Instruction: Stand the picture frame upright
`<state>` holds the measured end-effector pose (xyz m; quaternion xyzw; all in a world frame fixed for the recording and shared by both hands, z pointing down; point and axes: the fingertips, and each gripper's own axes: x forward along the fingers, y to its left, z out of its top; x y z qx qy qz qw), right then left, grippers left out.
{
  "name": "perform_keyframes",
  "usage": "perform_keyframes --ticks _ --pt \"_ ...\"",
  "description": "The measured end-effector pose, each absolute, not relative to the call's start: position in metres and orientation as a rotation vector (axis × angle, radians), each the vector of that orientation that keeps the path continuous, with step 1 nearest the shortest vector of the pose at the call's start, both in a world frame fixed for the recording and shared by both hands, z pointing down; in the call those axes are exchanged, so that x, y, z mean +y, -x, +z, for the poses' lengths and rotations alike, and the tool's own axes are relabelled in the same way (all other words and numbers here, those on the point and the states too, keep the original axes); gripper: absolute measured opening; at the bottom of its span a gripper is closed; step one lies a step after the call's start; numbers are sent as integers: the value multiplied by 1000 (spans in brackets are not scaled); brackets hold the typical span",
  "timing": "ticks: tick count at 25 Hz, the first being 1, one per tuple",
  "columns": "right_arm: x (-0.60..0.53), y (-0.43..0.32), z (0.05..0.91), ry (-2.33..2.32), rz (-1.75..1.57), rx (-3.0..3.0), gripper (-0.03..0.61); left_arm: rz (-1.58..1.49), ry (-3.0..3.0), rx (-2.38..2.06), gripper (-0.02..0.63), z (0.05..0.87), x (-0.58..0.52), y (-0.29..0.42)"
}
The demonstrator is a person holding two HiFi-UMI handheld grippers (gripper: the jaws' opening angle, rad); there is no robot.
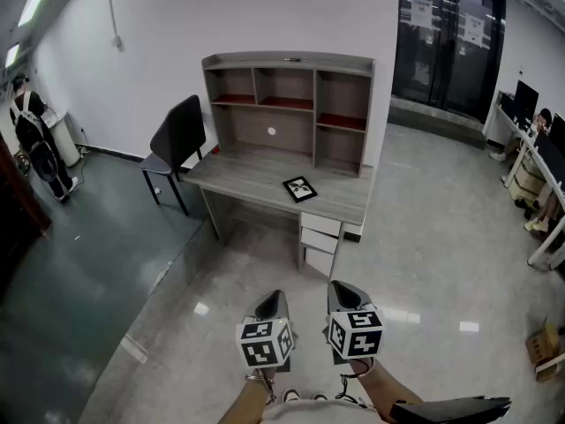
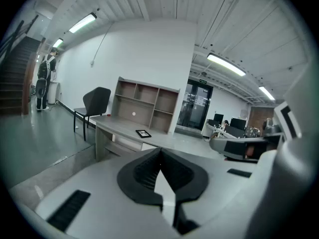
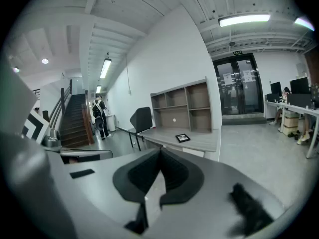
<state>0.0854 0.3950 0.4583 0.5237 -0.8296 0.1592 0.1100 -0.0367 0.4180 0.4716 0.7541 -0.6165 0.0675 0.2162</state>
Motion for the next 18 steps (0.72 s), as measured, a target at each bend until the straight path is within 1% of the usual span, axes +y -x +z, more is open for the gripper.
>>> perform_keyframes --ticks 18 --pt "403 -65 462 -1621 513 -2401 32 193 -2102 -1670 12 481 418 70"
